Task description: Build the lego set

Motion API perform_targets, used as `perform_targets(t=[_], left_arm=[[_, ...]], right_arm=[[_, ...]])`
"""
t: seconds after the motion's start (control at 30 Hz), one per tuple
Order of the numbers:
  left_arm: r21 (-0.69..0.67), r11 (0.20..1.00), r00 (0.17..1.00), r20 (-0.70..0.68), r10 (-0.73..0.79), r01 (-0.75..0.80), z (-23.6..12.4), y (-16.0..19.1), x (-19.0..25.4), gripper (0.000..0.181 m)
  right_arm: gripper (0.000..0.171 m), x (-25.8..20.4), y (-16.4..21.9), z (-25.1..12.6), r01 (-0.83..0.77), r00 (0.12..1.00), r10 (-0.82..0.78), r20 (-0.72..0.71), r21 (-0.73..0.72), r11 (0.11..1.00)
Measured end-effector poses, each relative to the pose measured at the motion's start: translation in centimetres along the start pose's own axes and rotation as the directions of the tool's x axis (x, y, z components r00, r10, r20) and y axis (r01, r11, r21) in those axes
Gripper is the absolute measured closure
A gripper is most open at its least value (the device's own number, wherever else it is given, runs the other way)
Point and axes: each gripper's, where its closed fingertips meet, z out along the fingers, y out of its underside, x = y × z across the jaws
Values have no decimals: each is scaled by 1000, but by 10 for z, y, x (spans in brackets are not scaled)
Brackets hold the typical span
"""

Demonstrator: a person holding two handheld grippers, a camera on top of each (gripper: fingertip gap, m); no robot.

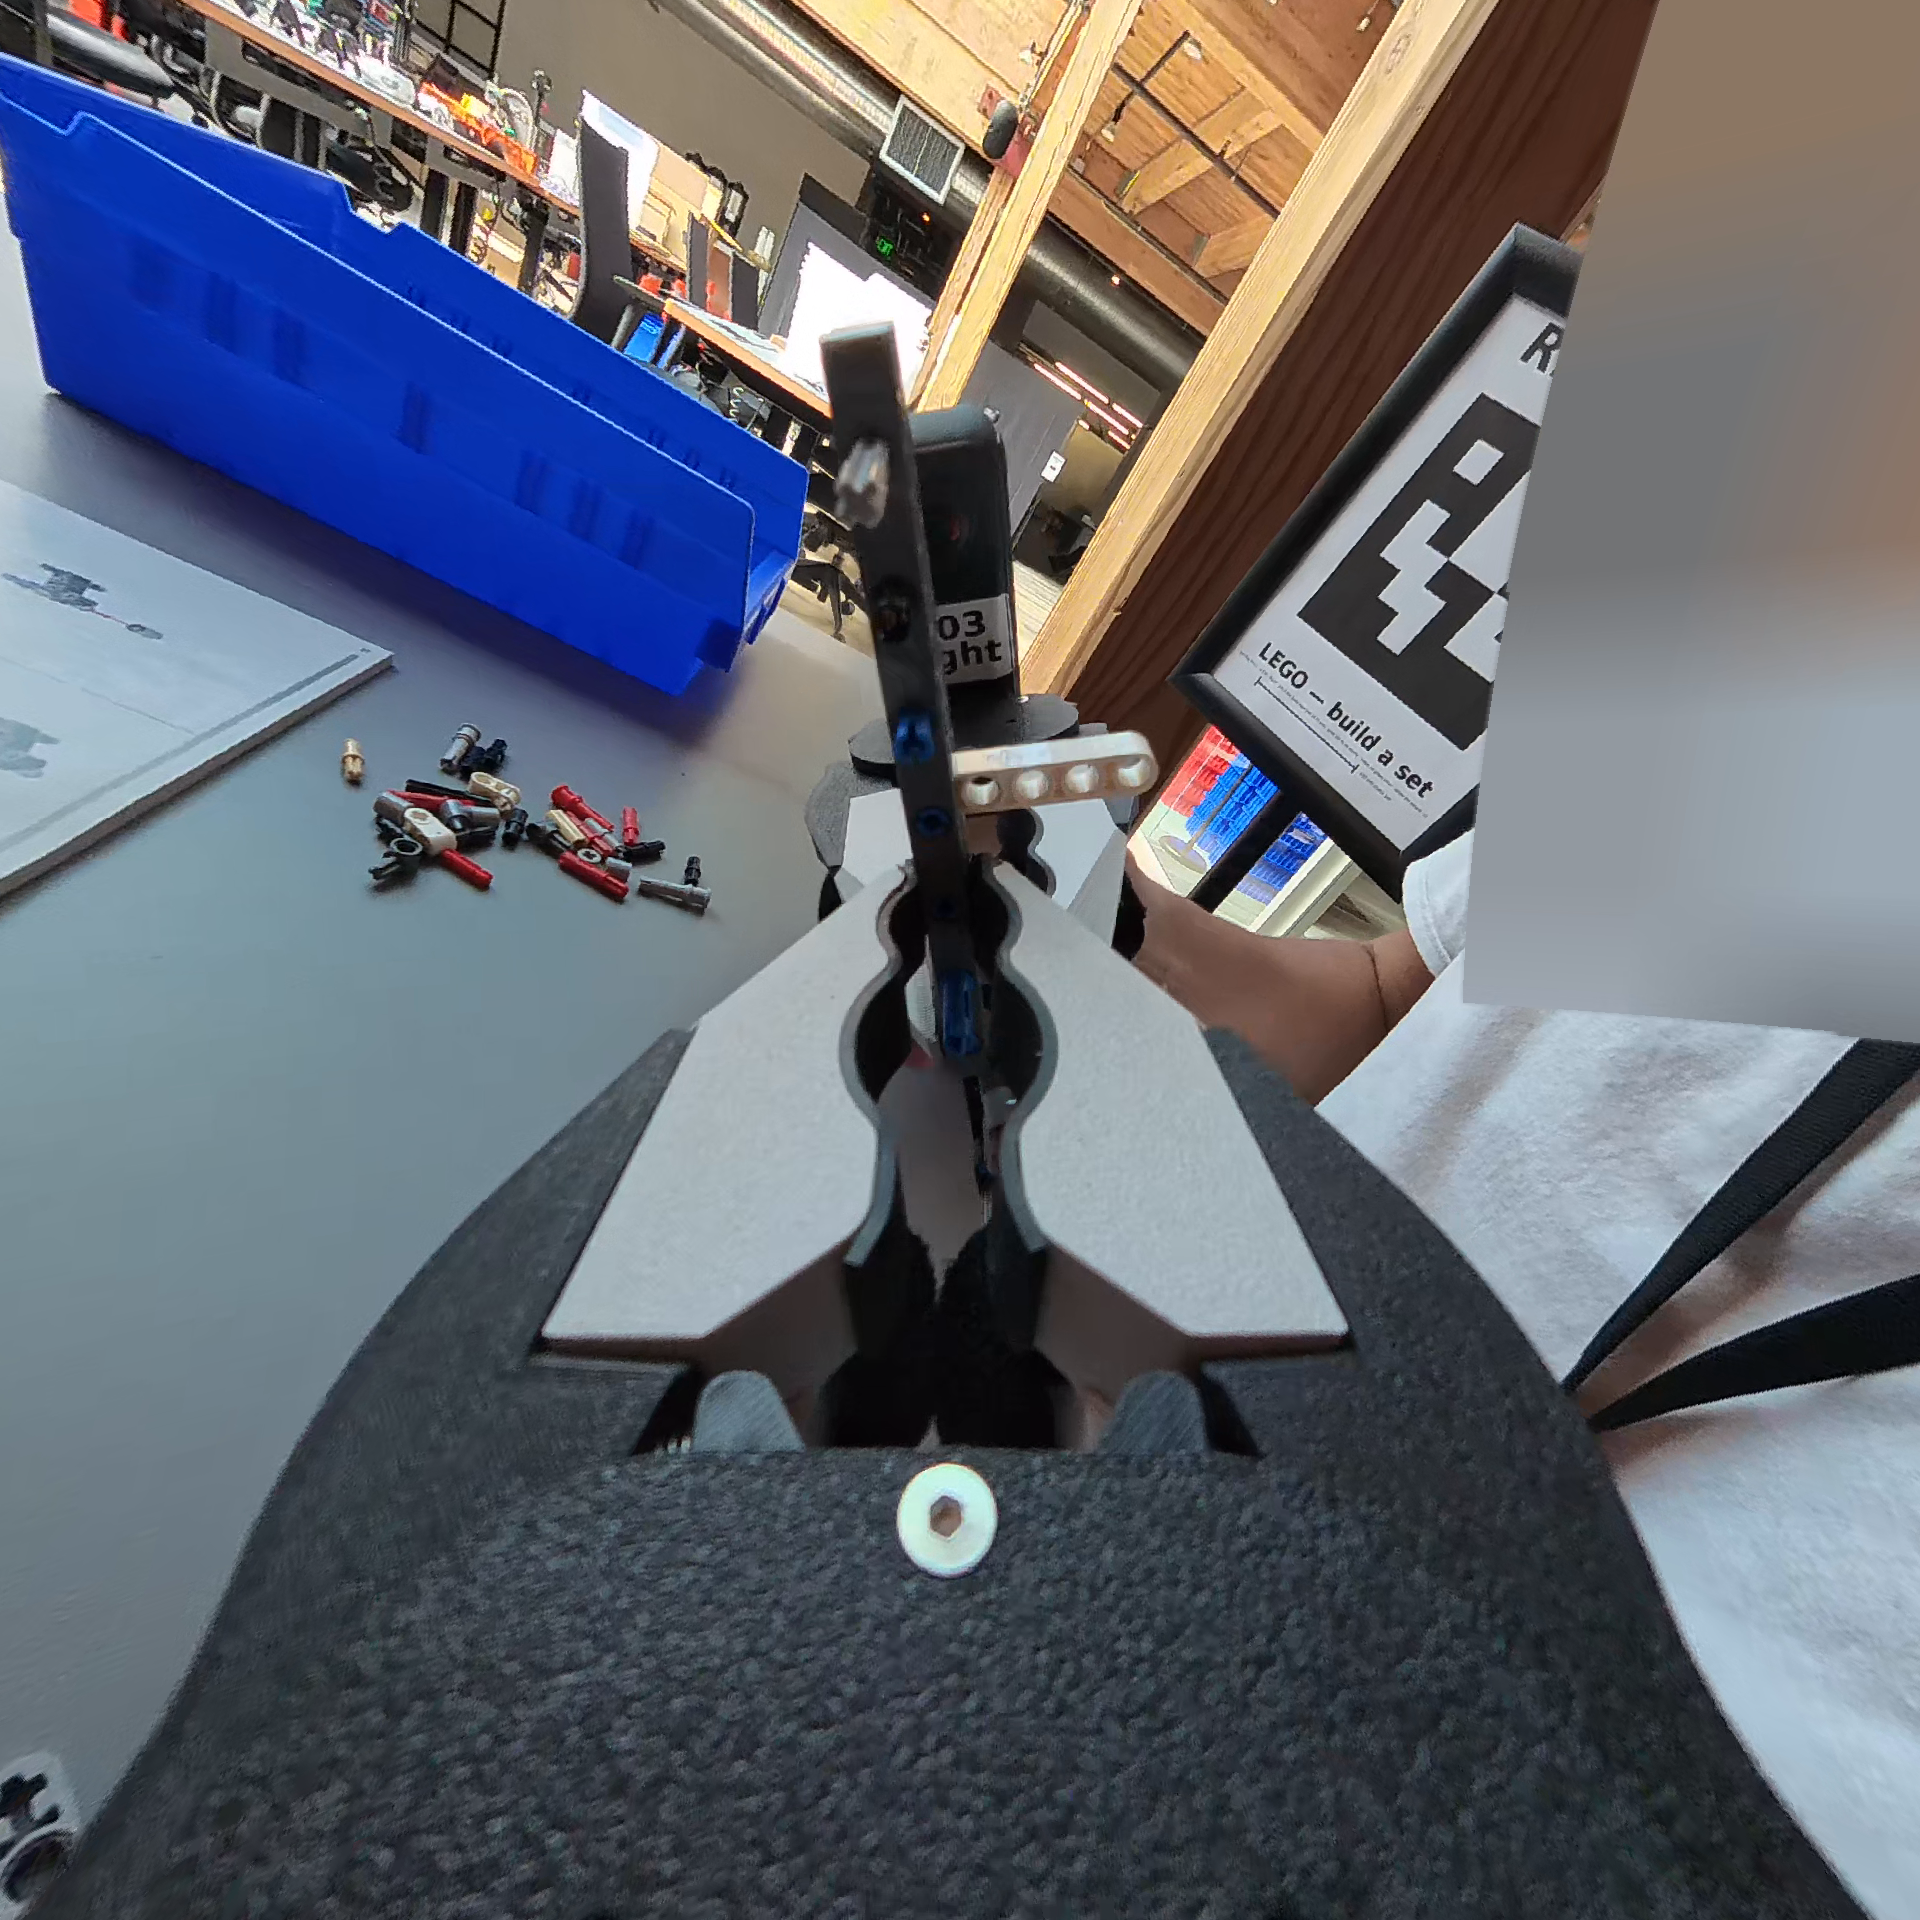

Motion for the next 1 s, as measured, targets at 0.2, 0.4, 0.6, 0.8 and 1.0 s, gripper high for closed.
perform_targets(t=[0.2, 0.4, 0.6, 0.8, 1.0], left_arm=[[-4, 1000, 999, 41, 19, -19, 1, 3, -6, 174], [-3, 1000, 999, 46, -16, 16, -1, 2, -11, 175], [48, 996, 995, 48, -83, 80, -4, -4, -16, 175], [49, 996, 996, 55, -72, 70, -3, 0, -14, 174], [31, 997, 996, 60, -69, 67, -2, 1, -15, 173]], right_arm=[[153, 4, 3, 1, -43, 999, 43, -7, -26, 999], [151, 10, 1, 2, -36, 999, 35, -32, -19, 999], [150, 14, -7, 4, 13, 998, -12, -69, 20, 1000], [152, 13, -2, 5, 2, 997, -2, -72, 2, 1000], [153, 13, 0, 4, -29, 998, 28, -54, -14, 999]])
